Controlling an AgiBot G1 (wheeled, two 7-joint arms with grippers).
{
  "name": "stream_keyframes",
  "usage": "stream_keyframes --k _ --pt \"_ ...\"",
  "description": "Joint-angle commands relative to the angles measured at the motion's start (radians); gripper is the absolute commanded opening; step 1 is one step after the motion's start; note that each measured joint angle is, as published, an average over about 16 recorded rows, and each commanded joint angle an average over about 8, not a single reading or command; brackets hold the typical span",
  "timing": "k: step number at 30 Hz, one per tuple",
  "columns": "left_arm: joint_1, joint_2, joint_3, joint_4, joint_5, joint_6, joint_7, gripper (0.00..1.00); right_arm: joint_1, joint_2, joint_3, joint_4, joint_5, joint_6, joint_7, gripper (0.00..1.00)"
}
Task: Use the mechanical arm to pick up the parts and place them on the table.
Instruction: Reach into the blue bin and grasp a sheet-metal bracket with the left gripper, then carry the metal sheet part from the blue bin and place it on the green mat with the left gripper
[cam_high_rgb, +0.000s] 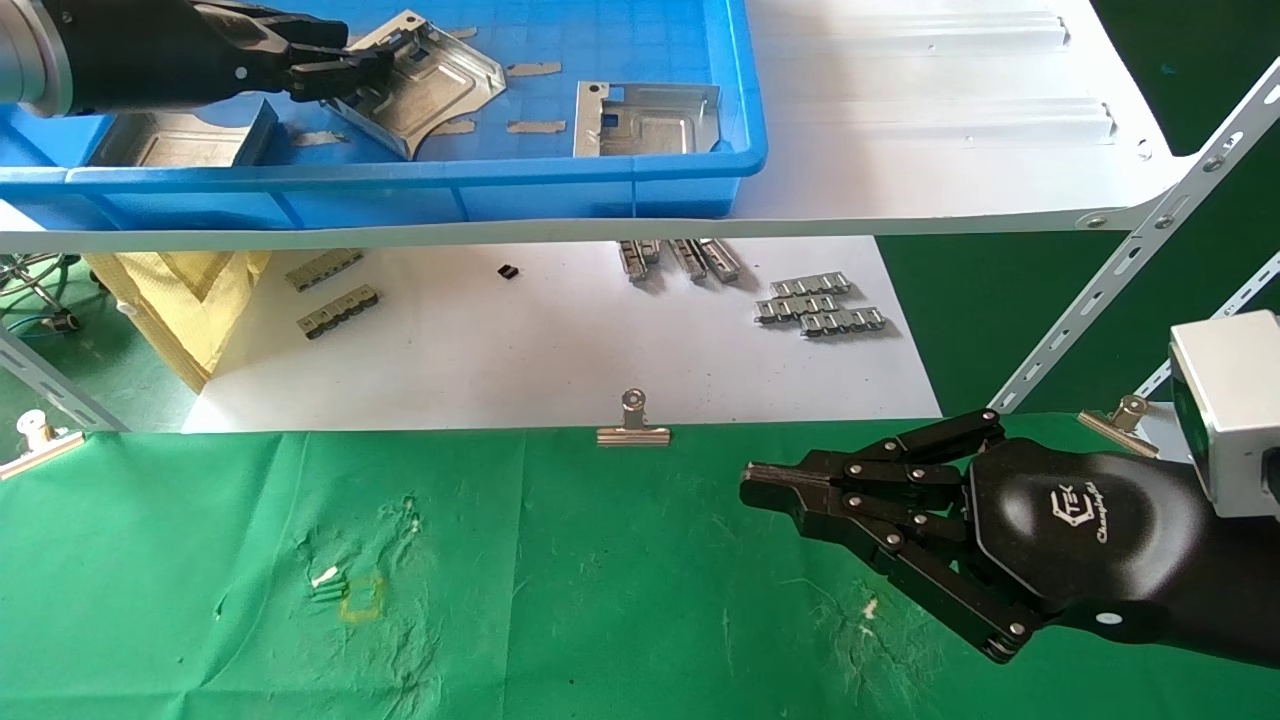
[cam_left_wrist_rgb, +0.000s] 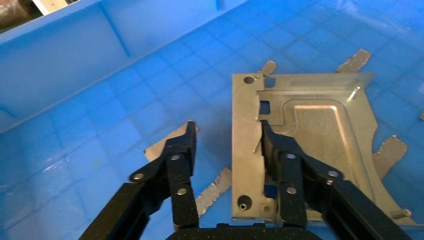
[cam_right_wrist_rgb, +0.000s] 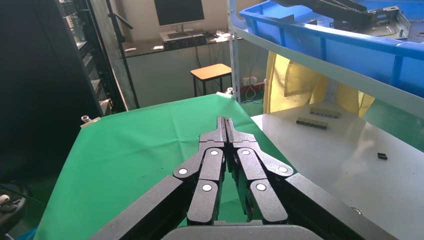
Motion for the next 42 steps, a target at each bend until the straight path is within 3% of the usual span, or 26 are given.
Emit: stream_keyframes --k 1,10,16,23,33,38,42 --pt "0.000 0.000 -0.001 0.004 -0.002 -0.006 0.004 0.00 0.000 0.000 0.000 0.000 0.000 0.000 0.000 1.00" --pt "0.000 -0.006 -0.027 0.011 -0.039 -0.016 0.013 0.00 0.000 0.000 0.000 0.000 0.000 0.000 0.000 1.00" --pt "0.002 -0.023 -0.059 -0.005 -0.085 0.039 0.040 0.00 0.000 0.000 0.000 0.000 0.000 0.000 0.000 1.00" --pt "0.005 -0.062 -0.097 -0.045 -0.144 0.202 0.111 0.00 0.000 0.000 0.000 0.000 0.000 0.000 0.000 1.00" --pt "0.039 -0.118 -0.129 -0.114 -0.214 0.561 0.250 0.00 0.000 0.000 0.000 0.000 0.000 0.000 0.000 1.00" --pt "0.095 -0.150 -0.119 -0.212 -0.263 0.617 0.298 0.00 0.000 0.000 0.000 0.000 0.000 0.000 0.000 1.00" --pt "0.201 -0.222 -0.075 -0.410 -0.362 0.625 0.305 0.00 0.000 0.000 0.000 0.000 0.000 0.000 0.000 1.00"
